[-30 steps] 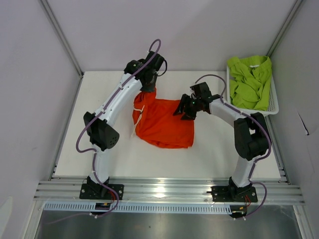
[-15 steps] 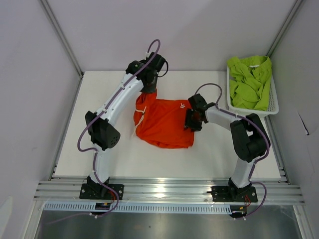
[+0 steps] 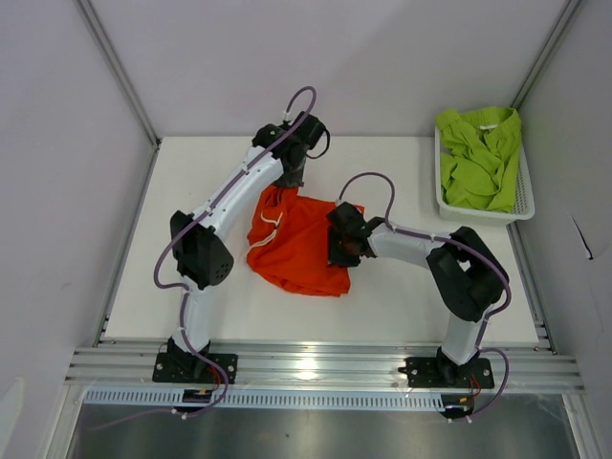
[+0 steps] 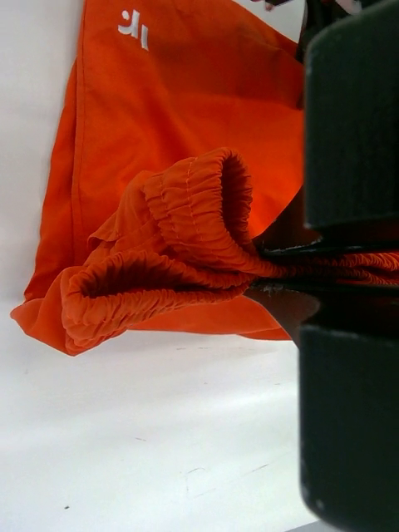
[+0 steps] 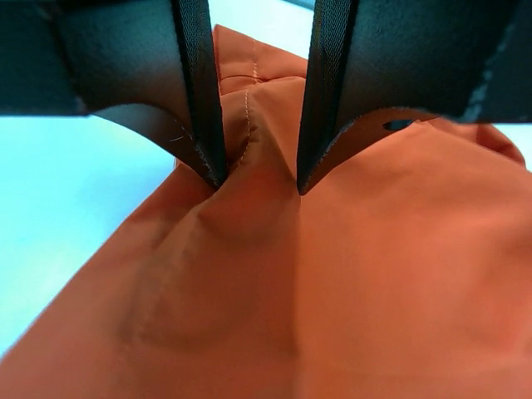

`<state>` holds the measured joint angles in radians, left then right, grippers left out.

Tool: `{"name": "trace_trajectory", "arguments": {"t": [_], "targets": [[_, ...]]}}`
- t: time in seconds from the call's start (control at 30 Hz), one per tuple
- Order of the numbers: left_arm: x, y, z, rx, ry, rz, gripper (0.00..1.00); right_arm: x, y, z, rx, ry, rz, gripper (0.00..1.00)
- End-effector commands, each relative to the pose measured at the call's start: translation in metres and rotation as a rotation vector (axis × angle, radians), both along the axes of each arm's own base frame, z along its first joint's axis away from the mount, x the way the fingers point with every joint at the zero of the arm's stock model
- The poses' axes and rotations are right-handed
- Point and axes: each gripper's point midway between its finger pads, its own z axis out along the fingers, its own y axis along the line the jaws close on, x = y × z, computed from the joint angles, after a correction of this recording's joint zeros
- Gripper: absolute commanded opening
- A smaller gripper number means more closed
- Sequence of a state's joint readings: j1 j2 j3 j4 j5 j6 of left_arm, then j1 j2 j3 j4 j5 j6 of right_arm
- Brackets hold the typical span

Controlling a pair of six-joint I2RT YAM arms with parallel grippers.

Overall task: Fold and stack the shorts
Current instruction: Fold the shorts

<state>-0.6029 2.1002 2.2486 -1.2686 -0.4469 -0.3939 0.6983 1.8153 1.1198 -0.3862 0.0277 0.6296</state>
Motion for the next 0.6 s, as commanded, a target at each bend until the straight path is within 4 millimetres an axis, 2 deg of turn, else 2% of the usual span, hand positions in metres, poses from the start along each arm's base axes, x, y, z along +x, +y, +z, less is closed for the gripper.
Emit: {"name": "trace_trajectory", "arguments": {"t": [0.0, 0.13, 0.3, 0.43, 0.53, 0.57], "targets": [[-0.009, -0.003, 0.016, -0.008, -0.056, 0.015, 0.0, -0.019, 0.001, -0.012, -0.015, 0.045, -0.024, 0.42], [-0.015, -0.005, 0.013, -0.004, -0.059, 0.032, 0.0, -0.014, 0.002, 0.0, 0.026, 0.014, -0.038, 0.49], [-0.017, -0.008, 0.01, 0.001, -0.069, 0.062, 0.0, -0.006, -0.001, 0.035, 0.107, -0.068, -0.068, 0.58], [-0.018, -0.012, 0.01, -0.013, -0.081, 0.073, 0.0, 0.0, -0.014, 0.047, 0.097, -0.092, -0.086, 0.59], [-0.021, -0.019, 0.009, -0.026, -0.082, 0.075, 0.0, 0.01, -0.026, 0.048, 0.088, -0.102, -0.098, 0.56], [-0.022, -0.021, 0.008, -0.029, -0.082, 0.082, 0.0, 0.012, -0.03, 0.047, 0.08, -0.108, -0.104, 0.51]]}}
